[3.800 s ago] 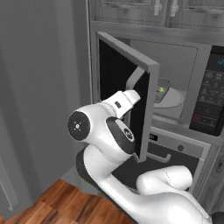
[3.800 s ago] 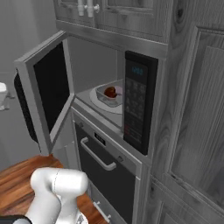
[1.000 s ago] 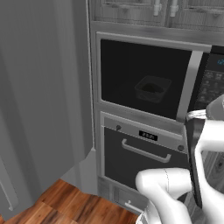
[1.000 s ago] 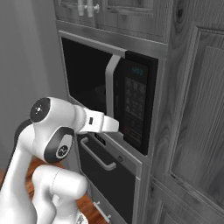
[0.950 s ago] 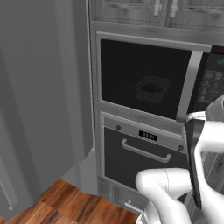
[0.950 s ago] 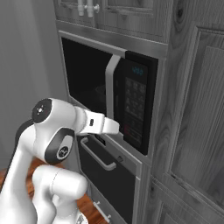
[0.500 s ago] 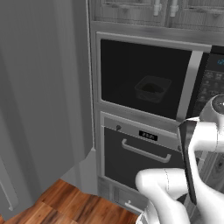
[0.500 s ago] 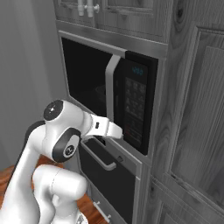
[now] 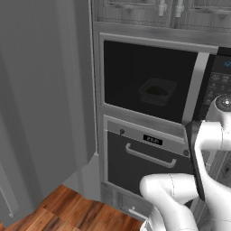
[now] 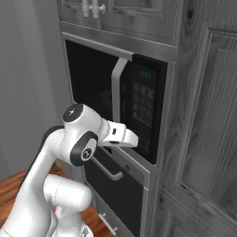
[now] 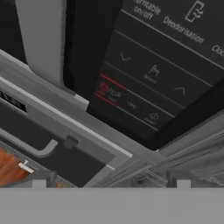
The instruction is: Place the tupperware containing the steak and eggplant meal in the microwave. Close the microwave door and press the start button to reheat the meal.
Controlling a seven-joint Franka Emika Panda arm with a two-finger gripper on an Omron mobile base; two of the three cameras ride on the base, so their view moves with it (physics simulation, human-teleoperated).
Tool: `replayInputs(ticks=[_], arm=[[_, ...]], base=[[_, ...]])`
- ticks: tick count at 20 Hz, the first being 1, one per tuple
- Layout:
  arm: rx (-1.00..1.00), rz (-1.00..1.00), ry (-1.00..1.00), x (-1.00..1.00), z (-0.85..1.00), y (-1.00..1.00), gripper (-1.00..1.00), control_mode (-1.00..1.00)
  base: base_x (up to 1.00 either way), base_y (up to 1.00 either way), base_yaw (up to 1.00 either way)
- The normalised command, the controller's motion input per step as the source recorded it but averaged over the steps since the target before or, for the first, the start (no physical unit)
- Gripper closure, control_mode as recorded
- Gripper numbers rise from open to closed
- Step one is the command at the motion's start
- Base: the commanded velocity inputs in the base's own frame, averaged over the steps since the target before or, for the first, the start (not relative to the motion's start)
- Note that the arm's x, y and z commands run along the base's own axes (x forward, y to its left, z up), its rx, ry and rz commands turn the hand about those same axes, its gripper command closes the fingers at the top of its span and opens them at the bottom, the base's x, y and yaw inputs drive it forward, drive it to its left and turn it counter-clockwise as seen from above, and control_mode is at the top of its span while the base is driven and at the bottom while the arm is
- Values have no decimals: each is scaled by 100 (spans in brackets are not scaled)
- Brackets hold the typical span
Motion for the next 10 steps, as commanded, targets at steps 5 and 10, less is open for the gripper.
replayInputs(ticks=[5,10], arm=[[-1,0,-5,17,-47,-13,-100,-100],[0,0,-14,43,-32,-11,-100,-100]], base=[[0,0,0],[0,0,0]])
